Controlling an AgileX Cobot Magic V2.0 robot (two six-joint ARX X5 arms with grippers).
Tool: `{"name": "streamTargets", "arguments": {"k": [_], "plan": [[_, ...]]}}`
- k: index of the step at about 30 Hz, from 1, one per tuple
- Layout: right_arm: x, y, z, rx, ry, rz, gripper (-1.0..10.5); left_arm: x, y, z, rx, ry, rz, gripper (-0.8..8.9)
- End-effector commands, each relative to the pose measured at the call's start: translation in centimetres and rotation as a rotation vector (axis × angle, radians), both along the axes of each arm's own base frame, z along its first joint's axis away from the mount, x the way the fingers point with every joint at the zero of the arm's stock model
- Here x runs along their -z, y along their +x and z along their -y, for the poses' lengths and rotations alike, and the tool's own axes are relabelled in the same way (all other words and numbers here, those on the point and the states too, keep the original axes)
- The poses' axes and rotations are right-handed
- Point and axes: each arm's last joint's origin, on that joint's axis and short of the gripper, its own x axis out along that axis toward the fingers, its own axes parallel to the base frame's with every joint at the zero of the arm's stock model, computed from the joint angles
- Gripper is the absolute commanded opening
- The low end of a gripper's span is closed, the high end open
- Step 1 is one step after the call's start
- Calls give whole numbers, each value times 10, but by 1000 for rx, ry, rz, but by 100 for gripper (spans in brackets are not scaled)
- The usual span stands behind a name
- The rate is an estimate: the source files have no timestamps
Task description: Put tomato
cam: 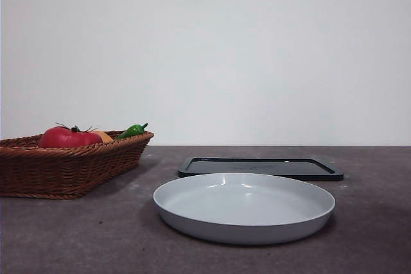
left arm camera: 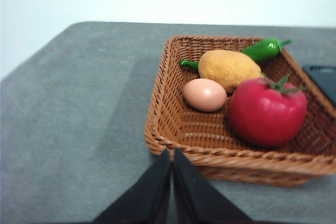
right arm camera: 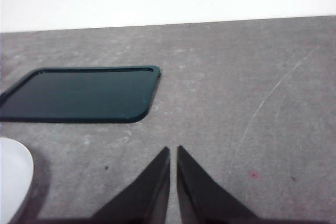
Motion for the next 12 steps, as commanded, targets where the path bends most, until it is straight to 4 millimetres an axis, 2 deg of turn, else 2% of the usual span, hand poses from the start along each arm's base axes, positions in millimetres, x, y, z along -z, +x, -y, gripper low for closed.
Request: {"name": "streamTargets", "arguments": {"k": [1, 6, 12], "plan": [[1, 0, 0, 8, 66, -3, 14, 7, 1, 0, -32, -183, -21, 9], [0, 0, 0, 0, 108, -7, 14, 7, 1, 0, -54, -316, -24, 9], [-9, -2, -1, -31, 158, 12, 14, -5, -1, 0, -52, -373, 1, 9]]}}
